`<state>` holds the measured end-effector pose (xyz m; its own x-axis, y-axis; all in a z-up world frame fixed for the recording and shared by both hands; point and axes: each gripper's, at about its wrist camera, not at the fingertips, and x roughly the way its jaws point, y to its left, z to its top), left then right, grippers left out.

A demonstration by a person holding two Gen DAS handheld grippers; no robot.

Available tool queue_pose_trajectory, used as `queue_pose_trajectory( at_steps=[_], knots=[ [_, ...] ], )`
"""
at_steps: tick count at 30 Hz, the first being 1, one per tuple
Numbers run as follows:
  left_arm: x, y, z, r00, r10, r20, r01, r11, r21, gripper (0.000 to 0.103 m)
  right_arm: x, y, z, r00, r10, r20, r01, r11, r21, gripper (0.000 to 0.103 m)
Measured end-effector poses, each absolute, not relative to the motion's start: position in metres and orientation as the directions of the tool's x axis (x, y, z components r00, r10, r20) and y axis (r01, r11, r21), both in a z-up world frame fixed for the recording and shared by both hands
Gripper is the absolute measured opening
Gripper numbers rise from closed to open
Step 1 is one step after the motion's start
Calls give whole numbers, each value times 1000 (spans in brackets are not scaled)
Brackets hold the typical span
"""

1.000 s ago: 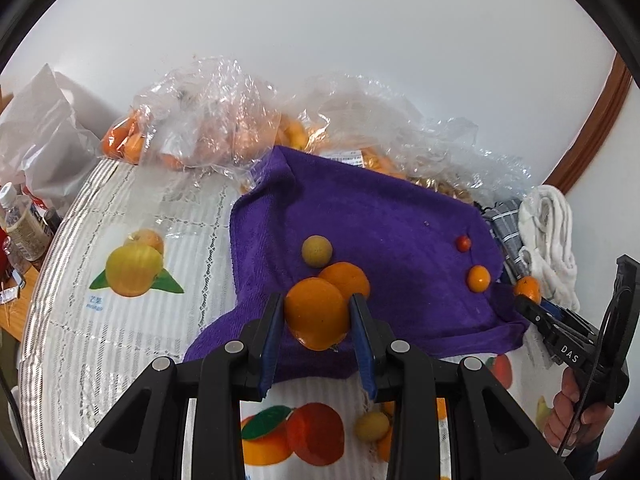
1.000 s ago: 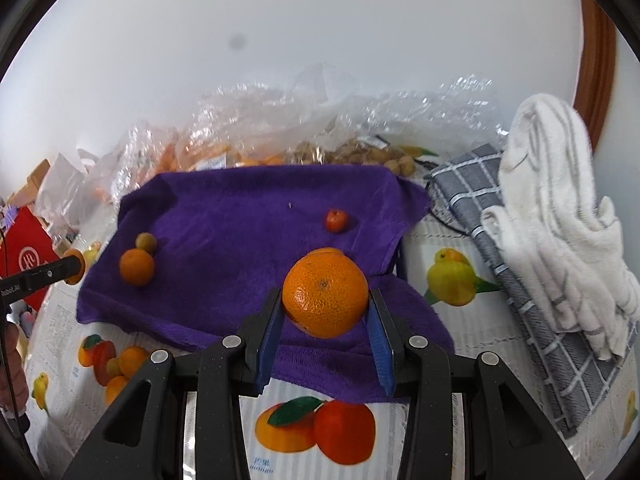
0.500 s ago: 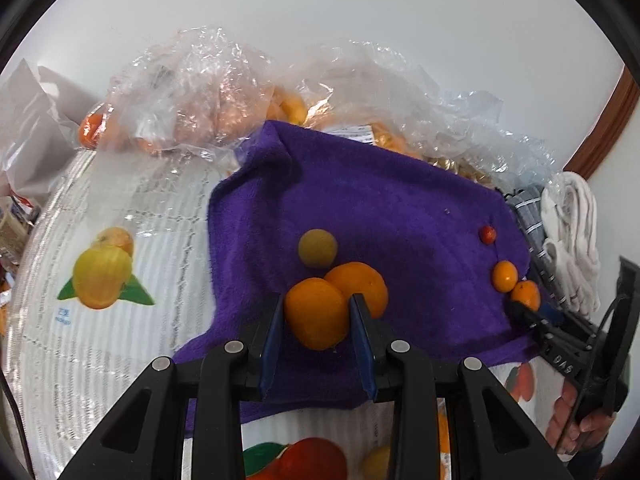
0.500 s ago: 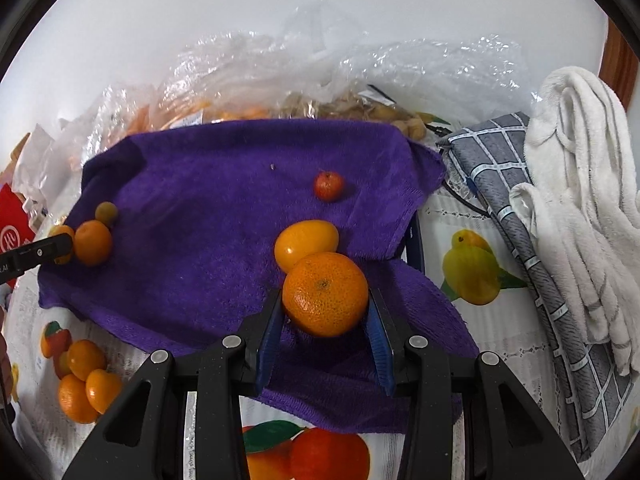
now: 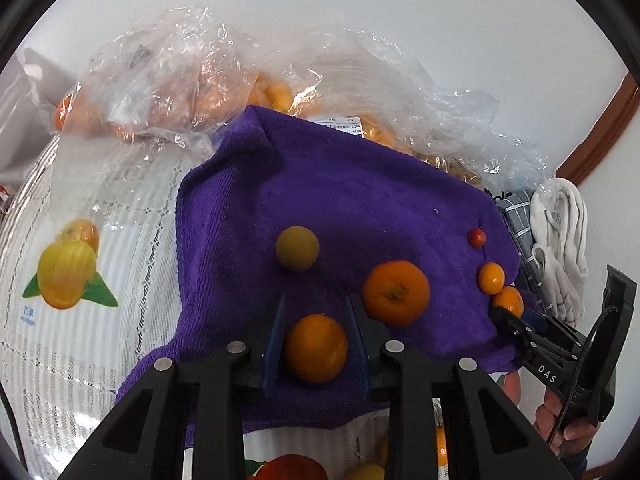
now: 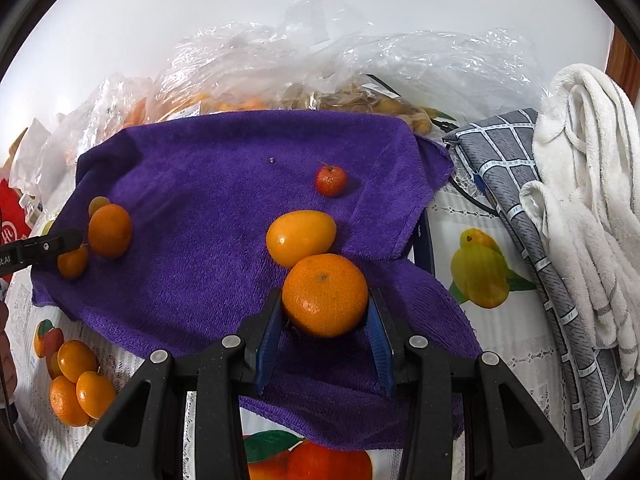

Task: Organize fruits
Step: 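Lower both oranges onto the towel and open both tools, then withdraw both tools and grasp an orange with the right tool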

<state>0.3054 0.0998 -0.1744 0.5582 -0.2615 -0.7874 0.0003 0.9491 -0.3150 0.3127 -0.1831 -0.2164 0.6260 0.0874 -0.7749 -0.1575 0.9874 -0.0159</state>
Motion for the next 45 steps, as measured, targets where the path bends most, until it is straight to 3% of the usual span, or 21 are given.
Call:
queue_pose_trajectory(
  at_steps=[7, 11, 14, 17, 19, 25, 30, 35, 45],
  knots=[
    [305, 98, -173, 553, -249, -795, -5, 953, -302, 27, 309, -180, -212, 624, 80, -777, -154, 988, -22, 42],
    [296, 104, -163, 563, -248, -789, -5, 953, -303, 31, 294, -175, -199, 647, 73, -759, -162, 986, -43, 58],
    [285, 109, -155, 574, -237, -784, -5, 956, -293, 38, 281, -169, -187, 667, 73, -741, -172, 983, -59, 63],
    [266, 114, -146, 595, -218, -773, -5, 961, -275, 48, 265, -162, -178, 681, 84, -727, -181, 982, -56, 63],
    [253, 118, -142, 605, -198, -771, -13, 966, -258, 49, 253, -158, -174, 689, 110, -716, -192, 981, -34, 63],
    [219, 137, -153, 589, -133, -797, -58, 977, -206, 51, 230, -139, -184, 648, 191, -738, -233, 971, 46, 45],
    [195, 148, -169, 582, -60, -811, -90, 986, -138, 51, 214, -111, -196, 605, 243, -758, -292, 954, 73, 45],
    [181, 159, -179, 569, -53, -820, -117, 982, -145, 51, 209, -91, -200, 581, 277, -766, -323, 941, 95, 45],
    [167, 167, -188, 589, -36, -808, -113, 985, -127, 51, 216, -72, -217, 539, 249, -804, -318, 945, 80, 44]
  ],
)
